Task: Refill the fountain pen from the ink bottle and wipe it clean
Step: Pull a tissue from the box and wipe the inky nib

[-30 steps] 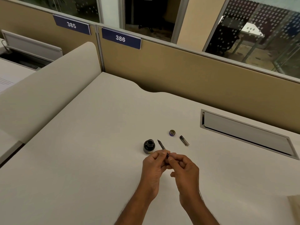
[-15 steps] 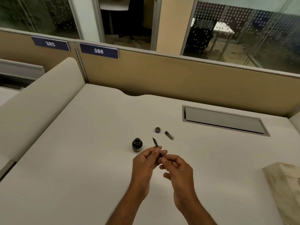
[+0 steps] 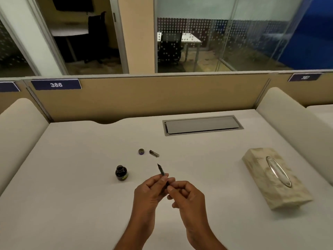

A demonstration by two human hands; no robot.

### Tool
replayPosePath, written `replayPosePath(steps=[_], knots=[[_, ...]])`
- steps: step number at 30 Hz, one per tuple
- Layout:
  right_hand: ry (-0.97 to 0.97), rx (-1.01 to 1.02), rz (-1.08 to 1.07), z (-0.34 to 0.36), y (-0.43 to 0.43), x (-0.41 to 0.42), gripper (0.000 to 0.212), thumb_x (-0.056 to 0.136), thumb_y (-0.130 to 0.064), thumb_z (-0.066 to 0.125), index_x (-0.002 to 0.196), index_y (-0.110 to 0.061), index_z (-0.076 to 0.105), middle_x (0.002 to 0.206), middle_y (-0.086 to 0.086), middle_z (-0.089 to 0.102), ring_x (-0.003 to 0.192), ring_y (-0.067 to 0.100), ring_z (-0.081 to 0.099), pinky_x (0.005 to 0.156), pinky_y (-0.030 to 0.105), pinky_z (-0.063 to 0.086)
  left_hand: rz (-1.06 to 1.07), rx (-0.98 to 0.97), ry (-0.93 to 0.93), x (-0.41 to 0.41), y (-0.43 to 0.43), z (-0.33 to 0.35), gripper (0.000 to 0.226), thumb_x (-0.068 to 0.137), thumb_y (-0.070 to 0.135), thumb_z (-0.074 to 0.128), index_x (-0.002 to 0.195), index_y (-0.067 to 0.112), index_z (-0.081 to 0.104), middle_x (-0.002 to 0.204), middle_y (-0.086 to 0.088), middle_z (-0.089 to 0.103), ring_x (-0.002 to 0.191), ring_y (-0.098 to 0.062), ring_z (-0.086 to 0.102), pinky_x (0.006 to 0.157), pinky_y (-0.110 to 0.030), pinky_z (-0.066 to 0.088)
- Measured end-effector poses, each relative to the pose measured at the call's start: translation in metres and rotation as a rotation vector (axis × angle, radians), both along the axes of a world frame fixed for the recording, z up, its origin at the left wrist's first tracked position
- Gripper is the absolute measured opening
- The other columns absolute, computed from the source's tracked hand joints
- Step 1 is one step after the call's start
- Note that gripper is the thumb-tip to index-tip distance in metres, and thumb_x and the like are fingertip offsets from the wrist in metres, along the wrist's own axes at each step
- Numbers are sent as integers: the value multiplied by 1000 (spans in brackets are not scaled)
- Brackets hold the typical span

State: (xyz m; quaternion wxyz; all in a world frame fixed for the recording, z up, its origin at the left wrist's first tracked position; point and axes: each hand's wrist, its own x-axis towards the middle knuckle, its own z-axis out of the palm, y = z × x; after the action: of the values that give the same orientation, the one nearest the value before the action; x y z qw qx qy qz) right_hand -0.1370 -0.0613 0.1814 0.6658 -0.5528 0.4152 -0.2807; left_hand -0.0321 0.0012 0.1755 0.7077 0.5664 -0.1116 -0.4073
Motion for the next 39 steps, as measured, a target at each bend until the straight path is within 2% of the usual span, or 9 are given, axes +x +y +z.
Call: replayPosePath(steps=[3, 13, 18, 22, 26, 30, 32, 35, 39], knots=[[0, -11, -44, 2, -2, -17, 12, 89, -13, 72, 89, -24, 77, 83, 0, 80, 77, 14, 74, 61, 20, 56, -54, -9, 21, -13, -7, 1, 27, 79, 33, 77, 100, 17, 82, 104, -13, 82, 101, -28, 78, 90, -36, 58], [43, -105, -85, 4, -34, -84, 11, 89, -23, 72, 90, -34, 75, 83, -5, 78, 80, 11, 74, 66, 21, 57, -170, -2, 38, -69, -46, 4, 28, 78, 33, 76, 99, 16, 82, 106, -15, 81, 100, -29, 78, 76, -24, 63], [65, -158, -48, -1, -74, -129, 2, 90, -32, 71, 91, -31, 73, 82, -6, 77, 79, 9, 72, 70, 22, 57, -153, 20, 56, -104, -81, -2, 28, 79, 29, 76, 101, 12, 82, 106, -18, 80, 101, -31, 78, 80, -29, 64], [119, -226, -73, -11, -119, -171, 8, 89, -37, 70, 88, -29, 71, 83, -8, 76, 81, 9, 71, 72, 24, 59, -95, 34, 105, -133, -116, -11, 21, 93, 15, 68, 108, 3, 77, 106, -23, 79, 101, -36, 77, 79, -35, 66], [218, -397, -249, -32, -177, -217, 10, 90, -20, 72, 83, -26, 69, 78, -13, 72, 79, 6, 68, 71, 20, 55, -53, 39, 132, -160, -147, -20, 24, 92, 14, 68, 110, 0, 74, 107, -26, 78, 103, -40, 76, 82, -39, 65], [393, -608, -409, -55, -233, -249, 8, 89, -11, 72, 92, -18, 70, 88, -7, 71, 83, 13, 66, 75, 36, 58, -14, 33, 143, -177, -164, -27, 32, 79, 21, 76, 104, 0, 77, 108, -26, 78, 103, -40, 76, 80, -37, 66], [477, -702, -430, -64, -255, -257, 12, 87, -8, 74, 97, -13, 70, 93, 0, 72, 88, 22, 65, 76, 43, 58, -13, 30, 145, -181, -170, -30, 30, 81, 21, 76, 104, 1, 78, 109, -26, 77, 104, -40, 76, 80, -37, 65], [570, -800, -403, -74, -277, -261, 21, 83, -9, 78, 102, -10, 70, 102, 5, 74, 95, 29, 64, 79, 43, 55, -10, 34, 155, -188, -180, -36, 23, 93, 14, 69, 109, 0, 75, 109, -26, 78, 105, -40, 75, 83, -38, 65], [669, -808, -367, -86, -292, -258, 28, 81, -13, 79, 106, -9, 69, 107, 6, 72, 98, 32, 62, 80, 44, 49, -41, 37, 175, -199, -196, -41, 21, 96, 12, 66, 110, -2, 73, 108, -25, 78, 105, -39, 76, 90, -43, 61]])
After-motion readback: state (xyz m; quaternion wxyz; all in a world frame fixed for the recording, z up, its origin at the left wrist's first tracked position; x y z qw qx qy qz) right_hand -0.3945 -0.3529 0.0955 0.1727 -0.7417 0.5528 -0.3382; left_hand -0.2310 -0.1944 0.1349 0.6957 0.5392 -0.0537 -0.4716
